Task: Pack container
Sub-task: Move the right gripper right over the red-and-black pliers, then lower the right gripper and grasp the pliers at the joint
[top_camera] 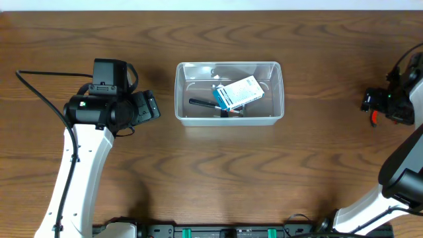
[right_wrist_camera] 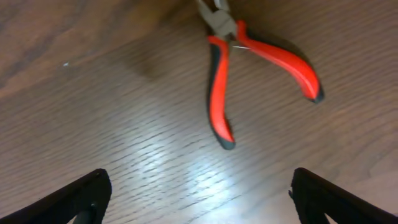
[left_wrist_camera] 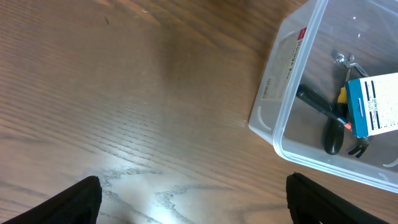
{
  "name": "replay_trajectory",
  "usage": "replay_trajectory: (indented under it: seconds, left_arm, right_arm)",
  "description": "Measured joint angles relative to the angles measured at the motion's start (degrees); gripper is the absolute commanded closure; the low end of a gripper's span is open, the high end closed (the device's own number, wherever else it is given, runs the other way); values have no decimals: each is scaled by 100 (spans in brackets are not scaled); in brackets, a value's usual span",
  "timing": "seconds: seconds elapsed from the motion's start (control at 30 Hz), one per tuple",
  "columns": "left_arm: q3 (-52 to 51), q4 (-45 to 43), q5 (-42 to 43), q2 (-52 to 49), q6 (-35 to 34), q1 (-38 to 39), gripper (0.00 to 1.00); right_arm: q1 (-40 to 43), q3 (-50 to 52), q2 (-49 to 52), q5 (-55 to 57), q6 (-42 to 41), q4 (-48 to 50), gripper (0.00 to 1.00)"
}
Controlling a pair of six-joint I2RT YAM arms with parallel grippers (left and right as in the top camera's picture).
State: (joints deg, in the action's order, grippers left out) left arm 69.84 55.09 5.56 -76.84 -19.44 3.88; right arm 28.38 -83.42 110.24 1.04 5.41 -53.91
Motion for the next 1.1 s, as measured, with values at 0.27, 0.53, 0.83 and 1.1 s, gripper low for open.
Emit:
replay_trajectory:
  seconds: [0.27, 0.53, 0.83, 1.1]
  left_arm:
    - [2, 0, 2, 0, 0, 0, 13]
    - [2, 0, 2, 0, 0, 0, 13]
    - [0, 0, 2, 0, 0, 0, 13]
    - [2, 0, 0, 0, 0, 0, 13]
  right_arm:
    - [101, 4, 35, -68, 9, 166, 10]
    - [101, 33, 632, -116, 17, 313, 9]
    - [101, 68, 785, -129, 17, 752, 11]
    - [101, 68, 789, -129, 20, 992, 14]
